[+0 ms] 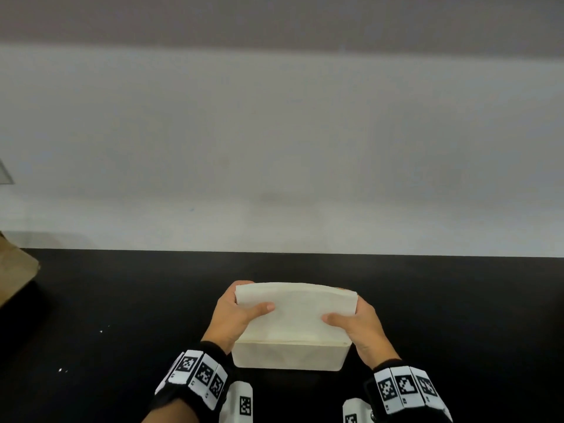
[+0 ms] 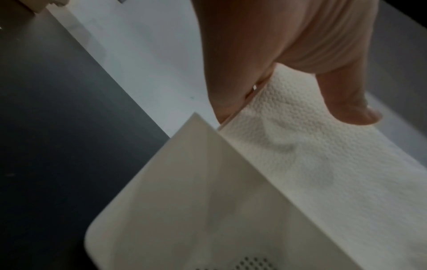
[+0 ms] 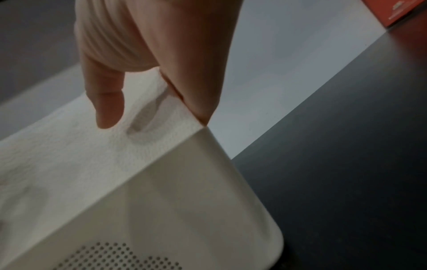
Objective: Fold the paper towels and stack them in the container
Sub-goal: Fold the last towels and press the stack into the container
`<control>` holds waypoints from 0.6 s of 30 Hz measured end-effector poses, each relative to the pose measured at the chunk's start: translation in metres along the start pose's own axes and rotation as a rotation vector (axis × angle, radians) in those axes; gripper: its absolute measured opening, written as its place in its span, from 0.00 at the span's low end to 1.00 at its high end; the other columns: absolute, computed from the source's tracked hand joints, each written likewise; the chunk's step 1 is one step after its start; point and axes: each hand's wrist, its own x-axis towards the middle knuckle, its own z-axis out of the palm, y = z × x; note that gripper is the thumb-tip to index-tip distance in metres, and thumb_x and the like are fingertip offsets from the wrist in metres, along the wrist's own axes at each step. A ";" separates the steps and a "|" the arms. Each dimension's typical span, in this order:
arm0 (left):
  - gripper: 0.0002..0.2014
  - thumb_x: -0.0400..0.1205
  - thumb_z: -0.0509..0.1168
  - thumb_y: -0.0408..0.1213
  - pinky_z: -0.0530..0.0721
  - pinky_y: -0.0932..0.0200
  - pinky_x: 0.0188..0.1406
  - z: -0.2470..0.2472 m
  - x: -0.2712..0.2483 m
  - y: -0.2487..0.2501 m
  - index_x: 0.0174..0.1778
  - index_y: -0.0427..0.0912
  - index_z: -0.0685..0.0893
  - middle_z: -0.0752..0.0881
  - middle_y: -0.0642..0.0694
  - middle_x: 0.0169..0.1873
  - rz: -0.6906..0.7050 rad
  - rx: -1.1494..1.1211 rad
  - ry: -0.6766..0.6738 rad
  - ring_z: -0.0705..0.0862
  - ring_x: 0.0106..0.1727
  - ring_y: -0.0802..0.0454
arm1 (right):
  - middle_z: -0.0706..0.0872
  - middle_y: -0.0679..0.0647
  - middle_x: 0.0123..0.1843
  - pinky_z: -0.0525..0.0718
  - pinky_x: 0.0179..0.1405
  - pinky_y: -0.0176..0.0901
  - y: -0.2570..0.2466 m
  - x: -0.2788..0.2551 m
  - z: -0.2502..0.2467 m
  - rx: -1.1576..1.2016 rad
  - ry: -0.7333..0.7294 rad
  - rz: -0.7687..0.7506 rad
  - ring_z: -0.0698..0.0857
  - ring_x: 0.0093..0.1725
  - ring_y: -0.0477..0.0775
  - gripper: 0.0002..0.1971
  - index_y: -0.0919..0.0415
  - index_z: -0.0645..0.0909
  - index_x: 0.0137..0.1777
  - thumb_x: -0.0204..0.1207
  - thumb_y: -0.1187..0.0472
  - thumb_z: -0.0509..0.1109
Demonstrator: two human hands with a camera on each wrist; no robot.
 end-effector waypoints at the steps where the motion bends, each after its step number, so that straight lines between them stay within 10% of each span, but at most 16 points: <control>1: 0.20 0.69 0.76 0.24 0.85 0.57 0.45 0.001 0.001 -0.001 0.49 0.47 0.79 0.85 0.44 0.49 -0.013 -0.001 -0.007 0.85 0.53 0.46 | 0.86 0.54 0.53 0.85 0.57 0.58 0.001 0.000 0.001 -0.010 0.003 0.023 0.85 0.55 0.57 0.22 0.51 0.80 0.52 0.65 0.75 0.77; 12: 0.22 0.67 0.78 0.27 0.85 0.51 0.54 -0.001 0.005 -0.003 0.50 0.49 0.79 0.85 0.47 0.51 -0.050 0.108 0.017 0.84 0.58 0.45 | 0.87 0.56 0.52 0.85 0.56 0.55 0.001 -0.002 0.001 -0.030 0.023 0.078 0.86 0.54 0.58 0.18 0.54 0.81 0.48 0.65 0.75 0.77; 18: 0.50 0.65 0.80 0.41 0.64 0.53 0.77 -0.004 0.001 0.040 0.80 0.53 0.59 0.70 0.55 0.71 0.288 0.794 0.000 0.61 0.77 0.54 | 0.89 0.49 0.45 0.88 0.51 0.51 -0.029 -0.020 0.006 -0.146 0.039 -0.165 0.88 0.49 0.53 0.16 0.46 0.83 0.40 0.68 0.71 0.77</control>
